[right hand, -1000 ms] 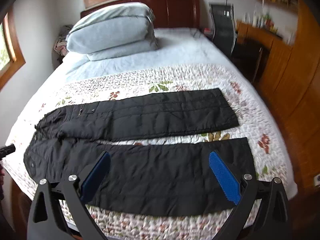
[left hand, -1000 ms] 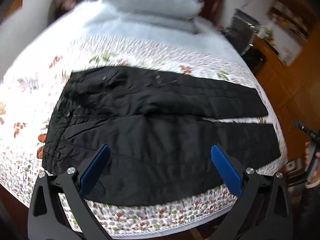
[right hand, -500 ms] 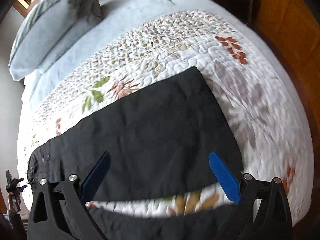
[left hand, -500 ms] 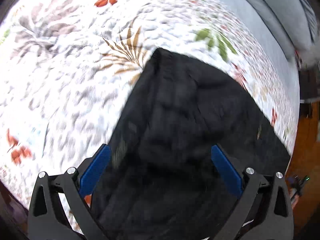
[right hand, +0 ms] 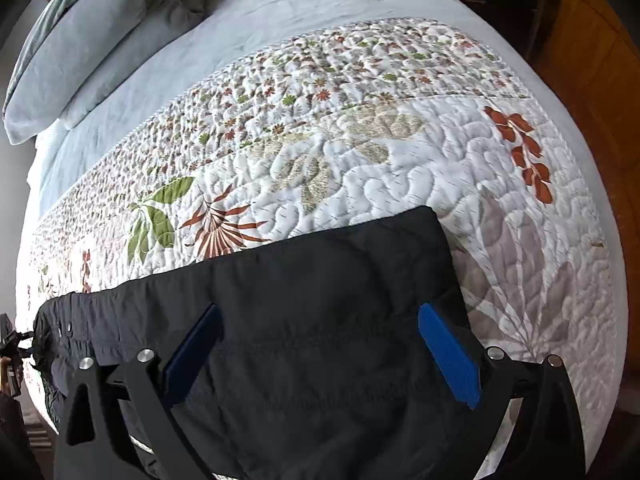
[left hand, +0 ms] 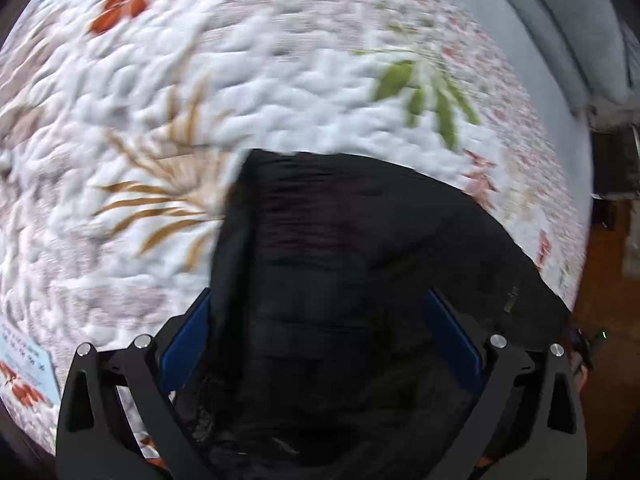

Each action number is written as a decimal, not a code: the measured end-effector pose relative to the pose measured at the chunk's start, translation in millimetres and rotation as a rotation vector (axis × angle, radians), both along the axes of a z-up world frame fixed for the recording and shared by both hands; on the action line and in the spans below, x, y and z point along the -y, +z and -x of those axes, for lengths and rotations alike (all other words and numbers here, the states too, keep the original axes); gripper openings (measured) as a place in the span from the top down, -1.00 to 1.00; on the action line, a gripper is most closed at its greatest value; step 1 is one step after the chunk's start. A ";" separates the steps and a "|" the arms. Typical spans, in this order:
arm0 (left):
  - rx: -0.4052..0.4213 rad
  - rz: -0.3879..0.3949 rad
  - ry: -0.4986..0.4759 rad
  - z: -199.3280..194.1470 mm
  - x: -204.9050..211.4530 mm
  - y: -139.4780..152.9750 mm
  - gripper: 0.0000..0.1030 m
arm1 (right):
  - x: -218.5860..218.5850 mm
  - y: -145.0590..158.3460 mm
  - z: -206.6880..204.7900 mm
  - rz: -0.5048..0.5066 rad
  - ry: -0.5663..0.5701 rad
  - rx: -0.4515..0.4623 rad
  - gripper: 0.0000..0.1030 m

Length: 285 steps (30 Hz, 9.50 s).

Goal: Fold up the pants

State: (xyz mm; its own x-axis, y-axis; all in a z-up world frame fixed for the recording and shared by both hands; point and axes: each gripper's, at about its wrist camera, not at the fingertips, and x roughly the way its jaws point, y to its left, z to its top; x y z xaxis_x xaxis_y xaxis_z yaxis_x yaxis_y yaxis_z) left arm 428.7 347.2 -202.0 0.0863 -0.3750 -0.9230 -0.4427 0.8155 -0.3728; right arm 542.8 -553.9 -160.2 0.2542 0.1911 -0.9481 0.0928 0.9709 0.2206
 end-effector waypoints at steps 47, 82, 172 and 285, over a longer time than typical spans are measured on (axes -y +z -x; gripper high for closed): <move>0.077 -0.187 -0.178 8.1 55.1 29.1 0.71 | -9.6 48.9 22.0 0.198 0.105 0.198 0.82; 0.689 0.016 -0.131 257.0 39.2 97.1 0.71 | 65.6 119.1 304.1 -0.236 -0.113 0.665 0.83; 0.590 -0.159 0.251 365.5 58.5 51.1 -0.26 | 67.5 33.9 473.1 -0.186 -0.421 0.487 0.19; 0.524 -0.456 -0.227 308.5 192.5 22.2 -0.93 | 49.0 -9.2 443.4 -0.646 -0.567 0.573 0.85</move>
State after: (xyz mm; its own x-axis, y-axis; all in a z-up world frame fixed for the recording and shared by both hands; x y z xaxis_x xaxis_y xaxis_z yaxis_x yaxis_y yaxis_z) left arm 120.2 154.7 -179.8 0.5254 -0.0244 -0.8505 -0.1009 0.9907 -0.0908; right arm 99.4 -602.9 -169.4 0.8469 0.3319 -0.4155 0.2169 0.4978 0.8397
